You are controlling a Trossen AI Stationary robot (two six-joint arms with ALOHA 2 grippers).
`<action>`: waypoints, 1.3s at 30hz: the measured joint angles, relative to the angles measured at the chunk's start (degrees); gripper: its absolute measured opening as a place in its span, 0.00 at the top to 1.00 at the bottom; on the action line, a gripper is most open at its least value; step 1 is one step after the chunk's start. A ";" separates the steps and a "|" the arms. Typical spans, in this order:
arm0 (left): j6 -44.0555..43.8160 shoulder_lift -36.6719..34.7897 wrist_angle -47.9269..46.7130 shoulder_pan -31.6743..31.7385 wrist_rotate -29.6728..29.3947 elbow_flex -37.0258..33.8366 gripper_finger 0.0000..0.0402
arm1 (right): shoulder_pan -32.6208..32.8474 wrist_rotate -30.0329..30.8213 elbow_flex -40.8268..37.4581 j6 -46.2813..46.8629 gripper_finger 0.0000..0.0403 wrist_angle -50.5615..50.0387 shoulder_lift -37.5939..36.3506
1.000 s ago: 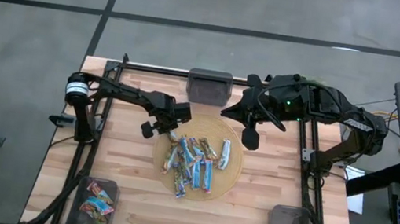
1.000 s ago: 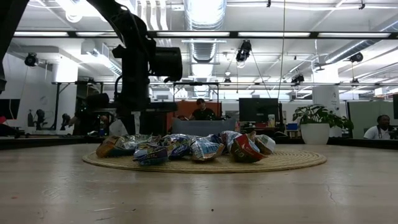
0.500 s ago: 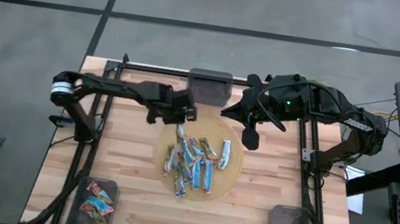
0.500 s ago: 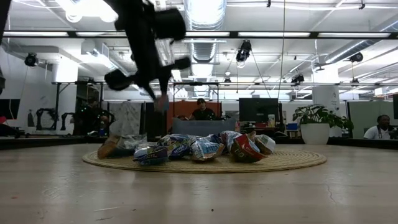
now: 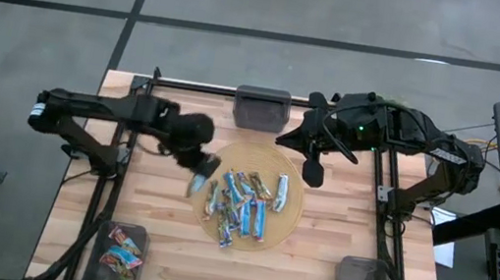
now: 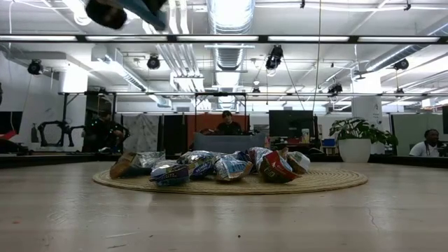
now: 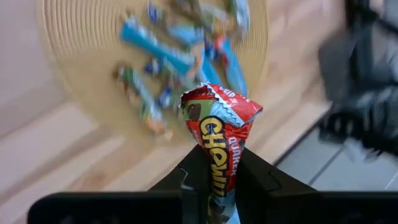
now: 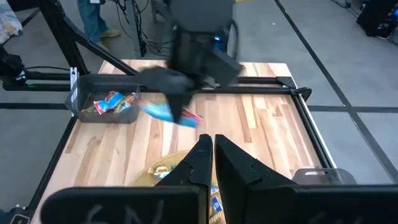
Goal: Pick and place Granola Bars by type
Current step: Put the red granola bar into the left black bin
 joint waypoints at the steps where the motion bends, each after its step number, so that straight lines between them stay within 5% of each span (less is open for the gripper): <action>1: 0.16 -0.12 -1.68 -1.82 -0.56 0.76 0.91 | -0.02 0.00 0.00 0.00 0.98 0.04 0.00; 8: 6.05 -0.20 -3.58 -14.81 -2.04 2.43 0.91 | 0.00 0.00 0.00 0.02 0.98 0.00 0.00; 18: 12.25 0.09 -3.19 -25.59 -1.39 2.38 0.91 | 0.00 0.00 0.00 1.53 0.98 -0.07 0.00; 26: 27.62 0.00 -3.39 -33.39 5.43 2.36 0.91 | 0.00 0.39 0.00 2.26 0.98 -0.09 0.11; 39: 46.48 2.81 -11.07 -44.43 4.58 1.18 0.91 | -0.02 3.48 0.00 4.61 0.98 -0.07 0.12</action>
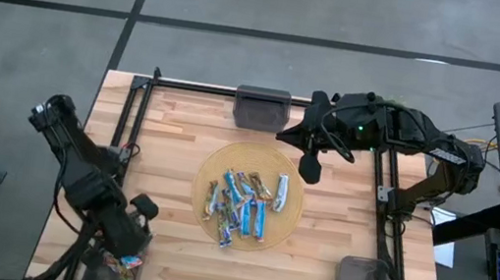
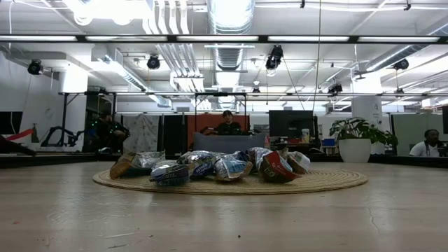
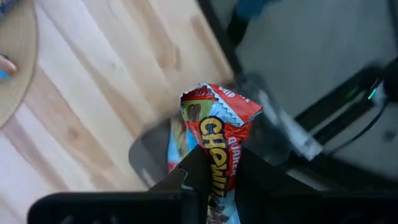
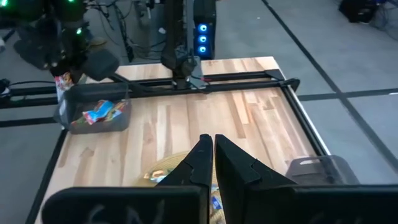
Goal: Pick and place Granola Bars by type
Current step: Put the red granola bar into the left black bin
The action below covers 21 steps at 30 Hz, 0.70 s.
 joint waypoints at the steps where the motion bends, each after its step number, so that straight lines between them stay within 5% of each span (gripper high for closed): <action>1: 1.21 0.41 -0.65 -0.86 0.04 -0.44 0.91 | 0.00 0.11 0.00 -0.02 0.98 0.00 -0.01; 12: 10.31 3.92 0.08 -7.44 -4.29 -4.99 0.91 | -0.02 1.59 0.00 2.57 0.98 0.00 0.01; 21: 9.84 6.21 12.16 -9.13 -5.33 -11.07 0.91 | 0.00 1.64 0.00 2.99 0.98 0.00 0.01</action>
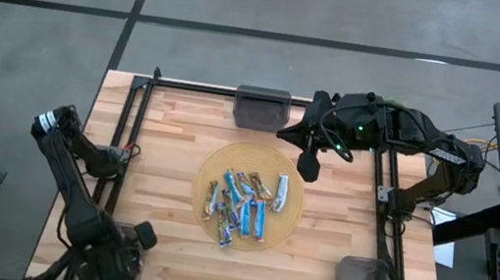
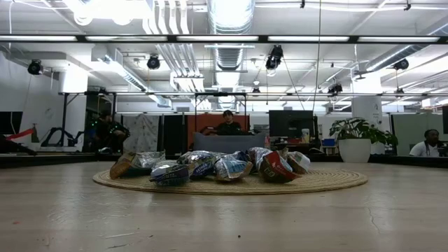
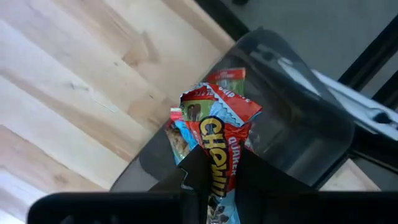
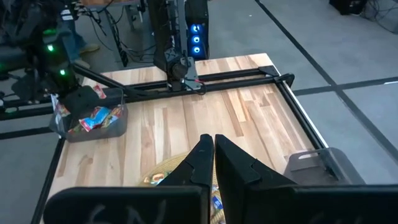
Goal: Pick and place Granola Bars by type
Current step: Put the red granola bar into the left black bin
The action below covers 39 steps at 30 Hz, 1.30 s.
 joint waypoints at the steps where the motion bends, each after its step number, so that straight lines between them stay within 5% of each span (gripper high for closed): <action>1: -0.53 0.12 0.30 -0.14 -0.07 -0.66 0.91 | 0.00 0.03 0.00 0.00 0.98 0.02 0.00; 16: -16.21 -1.03 8.62 -2.95 -0.20 -12.74 0.91 | 0.00 0.24 0.00 0.00 0.98 0.00 0.00; 28: -27.95 -1.75 11.31 -2.82 0.22 -14.81 0.90 | 0.00 0.33 0.00 -0.04 0.98 0.00 0.00; 39: -28.80 -1.81 11.42 -2.82 0.43 -14.94 0.66 | 0.00 0.33 0.00 0.61 0.98 0.00 0.00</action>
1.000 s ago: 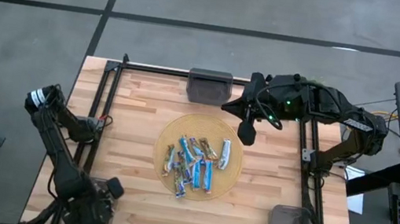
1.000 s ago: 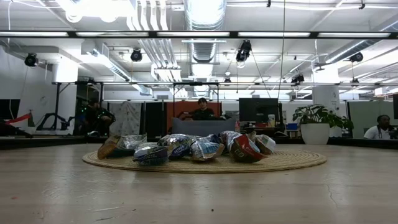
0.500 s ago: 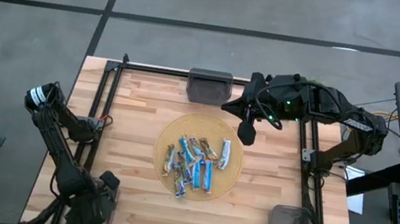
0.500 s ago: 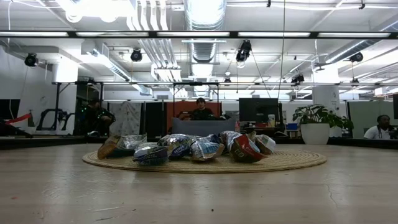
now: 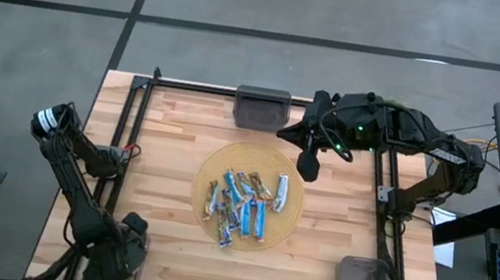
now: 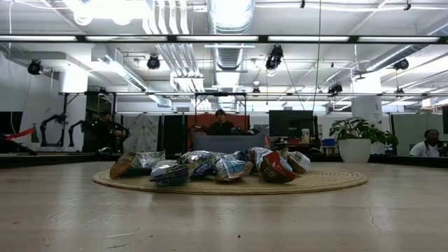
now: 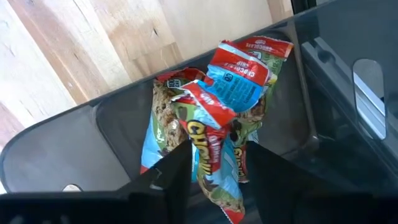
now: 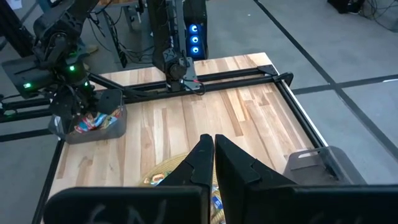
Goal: Pick and place Granola Bars by type
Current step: Put the red granola bar into the left black bin
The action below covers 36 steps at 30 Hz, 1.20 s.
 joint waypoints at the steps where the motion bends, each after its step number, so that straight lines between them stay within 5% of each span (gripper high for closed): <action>1: 0.11 -0.01 -0.08 0.00 0.10 0.00 0.65 | 0.00 0.00 0.00 0.01 0.98 0.00 0.00; 12: 2.48 -1.96 -8.73 0.31 4.61 0.84 0.63 | 0.00 -0.03 0.00 -0.17 0.98 -0.01 0.01; 27: 12.48 -7.18 -16.30 10.57 -9.63 9.75 0.63 | -0.02 -0.07 0.00 -1.14 0.98 -0.09 0.02; 36: 18.90 -7.22 -17.25 21.84 -17.03 12.97 0.63 | -0.09 -0.02 0.00 -1.33 0.98 -0.10 0.02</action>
